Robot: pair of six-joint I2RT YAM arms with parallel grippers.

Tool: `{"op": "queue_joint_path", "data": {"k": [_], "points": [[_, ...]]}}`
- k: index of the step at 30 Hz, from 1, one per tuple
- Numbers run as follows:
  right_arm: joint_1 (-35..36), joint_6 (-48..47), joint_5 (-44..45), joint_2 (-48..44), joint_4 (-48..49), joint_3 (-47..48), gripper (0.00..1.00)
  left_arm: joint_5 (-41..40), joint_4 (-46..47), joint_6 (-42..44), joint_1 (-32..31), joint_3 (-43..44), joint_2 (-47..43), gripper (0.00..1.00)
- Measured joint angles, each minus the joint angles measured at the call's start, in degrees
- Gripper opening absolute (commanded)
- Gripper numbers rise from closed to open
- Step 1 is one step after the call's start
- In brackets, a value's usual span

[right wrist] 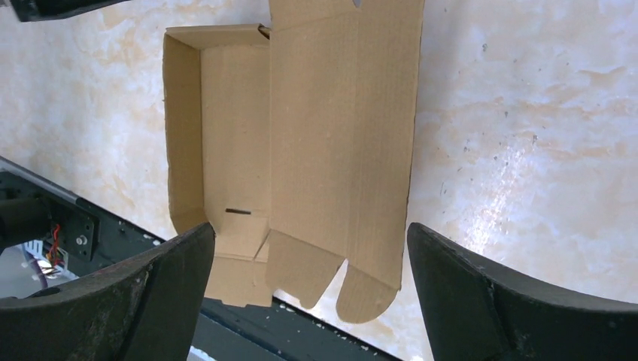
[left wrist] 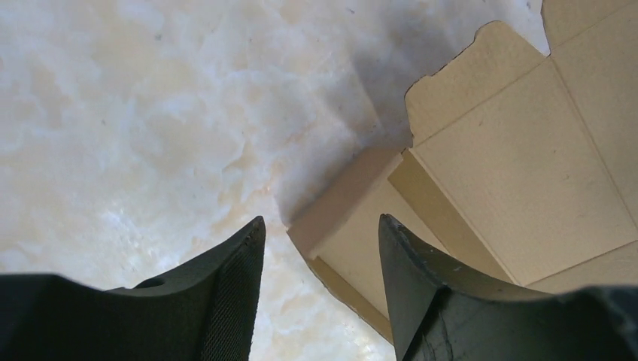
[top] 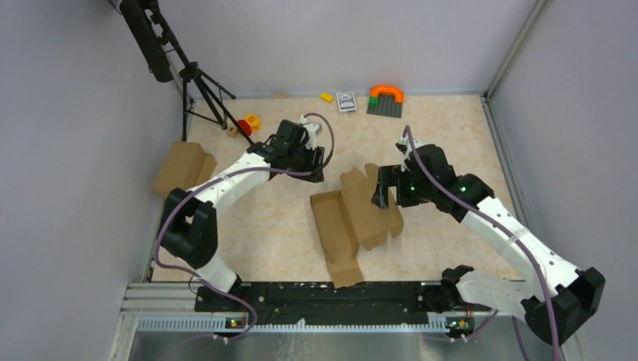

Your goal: Fold the paper box

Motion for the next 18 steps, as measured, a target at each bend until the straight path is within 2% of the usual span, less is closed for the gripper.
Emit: {"op": "queue_joint_path", "data": {"k": [5, 10, 13, 18], "points": [[0.0, 0.9, 0.5, -3.3, -2.5, -0.1, 0.97, 1.9, 0.0, 7.7, -0.7, 2.3, 4.4, 0.51], [0.0, 1.1, 1.5, -5.6, -4.8, -0.1, 0.97, 0.4, -4.1, 13.1, -4.4, 7.6, 11.2, 0.51], [0.0, 1.5, 1.9, -7.0, -5.2, -0.1, 0.97, -0.5, -5.3, 14.8, -6.5, 8.9, 12.9, 0.52], [0.0, 1.9, 2.0, -7.9, -5.4, -0.1, 0.97, -0.9, -7.2, 15.8, -7.8, 10.0, 13.0, 0.46]]}}
